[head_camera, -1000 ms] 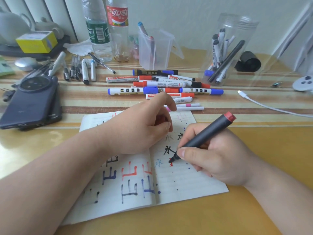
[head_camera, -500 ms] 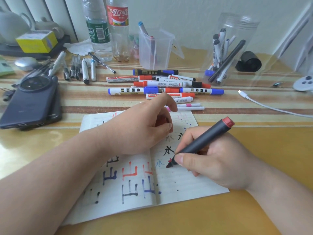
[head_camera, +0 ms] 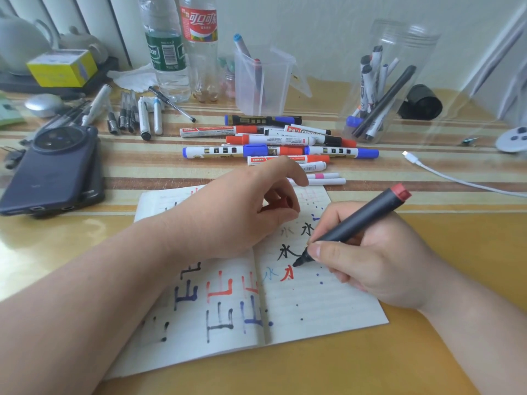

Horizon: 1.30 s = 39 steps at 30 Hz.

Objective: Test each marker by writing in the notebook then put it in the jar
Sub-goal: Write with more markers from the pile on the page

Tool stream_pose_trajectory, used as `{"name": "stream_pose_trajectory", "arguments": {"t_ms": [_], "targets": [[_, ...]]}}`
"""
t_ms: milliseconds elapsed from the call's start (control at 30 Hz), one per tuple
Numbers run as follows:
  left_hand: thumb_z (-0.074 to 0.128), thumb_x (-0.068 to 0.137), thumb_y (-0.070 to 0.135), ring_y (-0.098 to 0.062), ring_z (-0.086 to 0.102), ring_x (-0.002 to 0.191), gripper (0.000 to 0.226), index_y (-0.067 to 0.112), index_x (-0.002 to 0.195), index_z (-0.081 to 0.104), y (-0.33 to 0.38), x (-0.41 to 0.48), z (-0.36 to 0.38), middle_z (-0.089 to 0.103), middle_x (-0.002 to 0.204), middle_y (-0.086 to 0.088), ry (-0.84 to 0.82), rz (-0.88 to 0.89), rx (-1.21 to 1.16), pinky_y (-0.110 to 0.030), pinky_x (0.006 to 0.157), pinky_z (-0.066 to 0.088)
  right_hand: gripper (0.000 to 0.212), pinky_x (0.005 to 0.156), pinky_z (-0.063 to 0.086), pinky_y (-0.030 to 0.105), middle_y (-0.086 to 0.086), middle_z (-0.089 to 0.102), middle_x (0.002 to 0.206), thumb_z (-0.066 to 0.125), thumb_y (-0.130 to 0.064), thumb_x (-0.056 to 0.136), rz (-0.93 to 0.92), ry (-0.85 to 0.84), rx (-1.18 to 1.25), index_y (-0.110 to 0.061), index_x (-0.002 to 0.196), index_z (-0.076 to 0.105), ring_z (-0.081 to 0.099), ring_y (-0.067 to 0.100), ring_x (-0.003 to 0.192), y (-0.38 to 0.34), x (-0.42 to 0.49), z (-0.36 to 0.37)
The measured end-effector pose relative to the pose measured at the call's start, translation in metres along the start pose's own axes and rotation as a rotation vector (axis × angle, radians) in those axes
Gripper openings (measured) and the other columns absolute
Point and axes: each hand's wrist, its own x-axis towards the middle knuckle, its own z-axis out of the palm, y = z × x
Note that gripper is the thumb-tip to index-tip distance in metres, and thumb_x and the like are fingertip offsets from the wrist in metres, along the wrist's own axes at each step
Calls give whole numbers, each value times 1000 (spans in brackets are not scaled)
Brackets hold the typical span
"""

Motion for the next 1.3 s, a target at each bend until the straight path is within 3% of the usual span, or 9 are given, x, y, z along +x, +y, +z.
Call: {"name": "stream_pose_trajectory", "arguments": {"t_ms": [167, 267, 400, 500, 633, 800, 1000, 1167, 1300], "targets": [[74, 87, 21, 9, 62, 83, 32, 33, 110, 57, 1, -1, 0, 71, 93, 19, -21, -32, 30, -2, 69, 40, 10, 50, 43, 35, -1, 56, 53, 71, -25, 73, -32, 7, -102, -18, 74, 65, 52, 15, 52, -1, 0, 2], [76, 86, 22, 7, 63, 84, 25, 32, 105, 63, 2, -1, -1, 71, 92, 19, -16, -51, 46, -6, 73, 45, 10, 49, 44, 34, 5, 57, 55, 71, -24, 73, -13, -8, -75, -16, 74, 65, 54, 17, 52, -1, -1, 1], [77, 84, 24, 10, 61, 82, 18, 34, 96, 68, 3, -1, -2, 67, 86, 22, -10, -64, 61, -4, 74, 45, 9, 47, 39, 31, 0, 52, 50, 67, -22, 71, 13, -20, -90, -15, 69, 62, 49, 15, 49, -1, 2, -1], [79, 83, 19, 4, 62, 84, 21, 34, 96, 72, 0, -1, -2, 64, 89, 20, -18, -14, 68, -9, 76, 48, 9, 47, 36, 28, -3, 48, 48, 64, -20, 69, 17, -17, -139, -14, 65, 59, 46, 13, 48, -2, 6, -5], [79, 83, 16, 0, 65, 83, 22, 29, 101, 76, -2, 1, -2, 64, 94, 17, -10, 16, 51, -20, 80, 53, 10, 41, 31, 23, 10, 43, 46, 61, -11, 69, 19, 81, 100, -4, 65, 54, 39, 21, 43, 4, 9, -11], [83, 80, 21, 1, 68, 80, 24, 30, 100, 73, -1, 1, 0, 68, 91, 17, 18, -43, -17, -24, 80, 55, 4, 42, 28, 17, 15, 41, 52, 62, -7, 75, -94, 197, 415, -6, 72, 60, 36, 20, 46, 8, 13, -15], [84, 78, 24, 3, 67, 78, 13, 29, 87, 76, 0, 1, -1, 68, 87, 17, 14, -50, -51, -20, 76, 56, 8, 43, 31, 19, 12, 45, 55, 69, -11, 73, -172, 212, 422, -8, 76, 63, 41, 20, 49, 9, 12, -10], [84, 79, 25, 0, 68, 78, 12, 28, 88, 76, -1, 1, -1, 68, 87, 16, 9, -24, -50, -26, 76, 56, 1, 42, 31, 19, 16, 44, 57, 63, -7, 78, -148, 196, 423, -8, 79, 63, 41, 21, 50, 10, 13, -9], [79, 85, 28, -6, 66, 77, 12, 26, 97, 77, 2, 1, 0, 67, 85, 16, -5, 53, -27, -21, 68, 53, 13, 42, 35, 18, 14, 50, 57, 67, -9, 79, -178, 185, 351, -4, 84, 56, 46, 19, 47, 12, 13, -6]]}}
